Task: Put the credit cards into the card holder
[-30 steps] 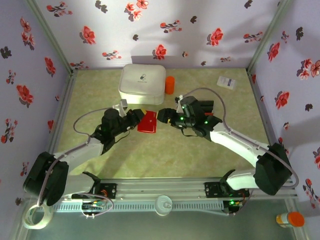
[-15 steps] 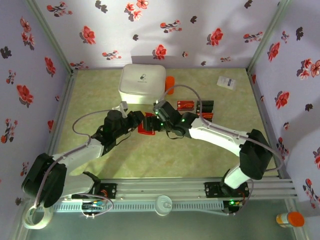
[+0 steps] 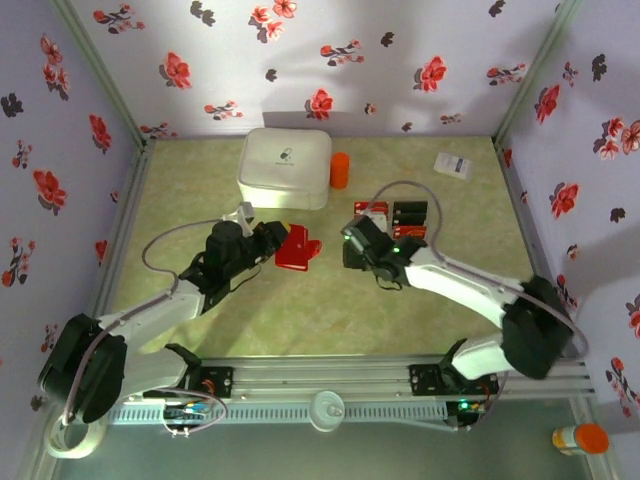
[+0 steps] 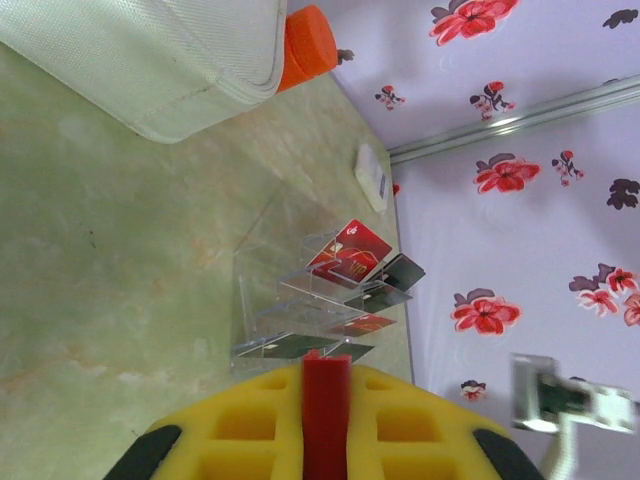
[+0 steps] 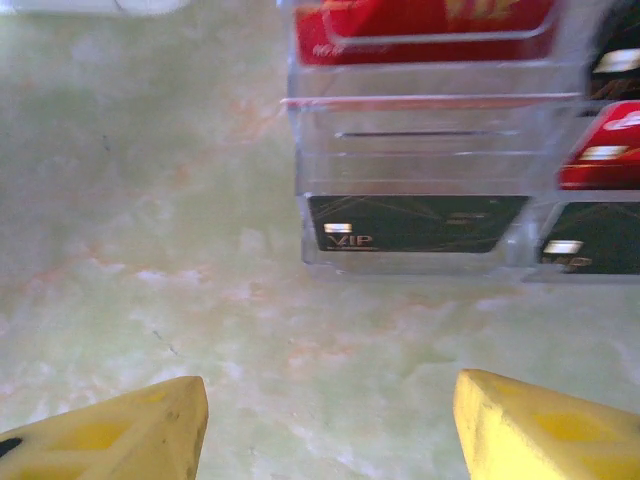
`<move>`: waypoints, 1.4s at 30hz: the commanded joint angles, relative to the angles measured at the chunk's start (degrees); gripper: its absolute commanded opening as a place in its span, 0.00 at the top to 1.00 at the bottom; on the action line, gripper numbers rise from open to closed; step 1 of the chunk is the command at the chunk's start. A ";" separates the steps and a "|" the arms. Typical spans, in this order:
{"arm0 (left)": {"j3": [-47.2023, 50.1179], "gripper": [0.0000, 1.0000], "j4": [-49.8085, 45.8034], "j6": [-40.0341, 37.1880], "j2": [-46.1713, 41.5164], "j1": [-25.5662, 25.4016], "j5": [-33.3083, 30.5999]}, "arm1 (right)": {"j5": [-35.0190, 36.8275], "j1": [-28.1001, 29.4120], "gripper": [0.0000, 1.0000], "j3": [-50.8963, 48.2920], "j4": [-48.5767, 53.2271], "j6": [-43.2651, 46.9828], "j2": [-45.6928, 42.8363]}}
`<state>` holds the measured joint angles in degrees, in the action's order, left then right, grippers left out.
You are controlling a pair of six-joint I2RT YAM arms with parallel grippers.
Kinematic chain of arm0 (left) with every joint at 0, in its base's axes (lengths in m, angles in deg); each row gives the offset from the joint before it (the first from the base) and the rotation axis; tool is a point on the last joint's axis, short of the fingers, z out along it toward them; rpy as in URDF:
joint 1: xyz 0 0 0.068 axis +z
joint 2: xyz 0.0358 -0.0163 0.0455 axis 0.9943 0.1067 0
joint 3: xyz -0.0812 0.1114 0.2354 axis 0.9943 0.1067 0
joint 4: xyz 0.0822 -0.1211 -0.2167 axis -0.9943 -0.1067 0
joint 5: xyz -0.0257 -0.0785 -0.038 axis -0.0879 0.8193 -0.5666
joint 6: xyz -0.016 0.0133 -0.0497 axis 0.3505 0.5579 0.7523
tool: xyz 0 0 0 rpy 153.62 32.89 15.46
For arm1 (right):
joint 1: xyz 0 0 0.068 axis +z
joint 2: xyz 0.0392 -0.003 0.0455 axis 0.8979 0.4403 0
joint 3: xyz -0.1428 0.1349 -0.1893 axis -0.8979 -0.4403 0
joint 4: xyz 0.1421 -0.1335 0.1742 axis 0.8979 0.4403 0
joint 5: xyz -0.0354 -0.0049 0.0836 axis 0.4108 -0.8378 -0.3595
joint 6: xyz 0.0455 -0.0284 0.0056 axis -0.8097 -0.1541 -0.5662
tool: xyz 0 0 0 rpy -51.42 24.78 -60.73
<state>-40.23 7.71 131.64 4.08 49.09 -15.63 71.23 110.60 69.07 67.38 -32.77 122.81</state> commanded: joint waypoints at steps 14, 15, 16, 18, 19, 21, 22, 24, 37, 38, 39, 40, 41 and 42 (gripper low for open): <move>-3.27 1.00 13.75 3.40 5.15 -0.23 2.45 | -28.65 -3.29 0.19 -4.41 -29.69 -14.50 -6.08; -3.18 1.00 14.68 4.01 5.24 -0.29 2.48 | -28.94 -3.45 0.19 -4.49 -31.39 -15.08 -5.38; -2.90 1.00 15.94 4.65 5.33 -0.33 2.37 | -29.11 -3.71 0.20 -4.63 -32.98 -15.64 -4.50; -2.40 1.00 18.30 6.00 5.46 -0.28 2.31 | -30.68 -4.46 0.23 -5.20 -37.27 -17.20 -2.89; -2.07 1.00 19.70 6.72 5.49 -0.28 2.14 | -31.74 -4.97 0.26 -5.73 -39.99 -18.43 -2.00; -1.57 1.00 22.07 7.88 5.55 -0.29 1.78 | -33.46 -5.86 0.31 -6.87 -44.96 -20.63 -0.46; -1.34 1.00 23.27 8.61 5.59 -0.31 1.60 | -34.44 -6.34 0.36 -7.40 -47.36 -21.61 0.36; -0.88 1.00 25.68 9.68 5.72 -0.36 1.15 | -35.64 -7.05 0.44 -8.41 -50.94 -23.17 1.40; -1.54 1.00 30.43 11.91 6.51 -0.99 0.69 | -38.95 -8.46 0.59 -13.40 -62.64 -28.32 2.22; -1.53 1.00 30.85 12.03 6.70 -0.99 0.70 | -39.21 -8.62 0.59 -13.72 -63.56 -28.89 2.07; -1.47 1.00 31.45 12.36 7.08 -1.07 0.65 | -39.40 -8.80 0.60 -14.18 -64.55 -29.50 1.98; -1.38 1.00 32.07 12.73 7.24 -1.07 0.64 | -39.50 -9.12 0.60 -14.77 -65.42 -30.17 1.77; -1.21 1.00 32.86 13.05 7.64 -1.17 0.61 | -39.51 -9.50 0.60 -15.68 -66.92 -31.02 1.43; -1.22 1.00 33.65 13.47 7.99 -1.17 0.52 | -39.51 -9.92 0.61 -16.52 -68.50 -32.07 1.11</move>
<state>-41.52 35.43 143.34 11.07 48.45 -14.39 33.24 101.72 54.78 4.98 -61.55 125.01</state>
